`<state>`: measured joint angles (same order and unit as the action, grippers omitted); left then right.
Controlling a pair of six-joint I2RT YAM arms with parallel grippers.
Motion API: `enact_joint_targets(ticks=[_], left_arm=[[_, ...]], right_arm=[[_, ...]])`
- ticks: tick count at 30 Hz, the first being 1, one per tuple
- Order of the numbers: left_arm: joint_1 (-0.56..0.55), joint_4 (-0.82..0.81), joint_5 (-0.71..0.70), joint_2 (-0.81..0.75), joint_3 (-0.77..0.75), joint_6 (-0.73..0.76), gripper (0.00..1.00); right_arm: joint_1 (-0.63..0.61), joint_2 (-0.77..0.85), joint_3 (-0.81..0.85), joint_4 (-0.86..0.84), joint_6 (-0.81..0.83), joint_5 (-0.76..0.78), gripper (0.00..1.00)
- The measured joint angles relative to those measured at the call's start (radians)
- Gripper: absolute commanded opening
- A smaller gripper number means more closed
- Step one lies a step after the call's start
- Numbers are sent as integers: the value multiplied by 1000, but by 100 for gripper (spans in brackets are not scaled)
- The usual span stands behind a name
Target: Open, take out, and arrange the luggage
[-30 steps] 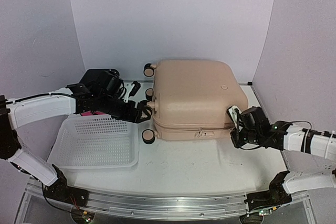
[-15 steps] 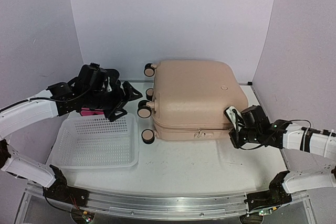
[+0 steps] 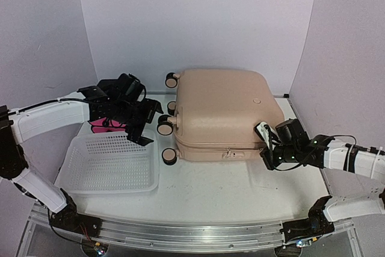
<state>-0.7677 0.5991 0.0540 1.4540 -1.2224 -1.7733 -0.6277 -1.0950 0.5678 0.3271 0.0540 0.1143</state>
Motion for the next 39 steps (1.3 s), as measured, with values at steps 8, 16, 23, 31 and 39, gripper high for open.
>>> enact_joint_targets(ticks=[8, 16, 23, 31, 39], left_arm=[[-46, 3, -45, 161, -123, -145, 99], [-68, 44, -105, 302, -232, -195, 68], [-64, 13, -155, 308, -233, -267, 36], [-56, 10, -158, 311, -233, -234, 21], [-35, 2, -124, 311, -233, -186, 11]], right_arm=[[0, 3, 2, 10, -2, -6, 0], [0, 5, 8, 21, -14, -8, 0], [-3, 26, 21, 83, -12, -4, 0], [-13, 97, -5, 129, -7, 41, 0], [87, 206, -89, 87, -58, 28, 0]])
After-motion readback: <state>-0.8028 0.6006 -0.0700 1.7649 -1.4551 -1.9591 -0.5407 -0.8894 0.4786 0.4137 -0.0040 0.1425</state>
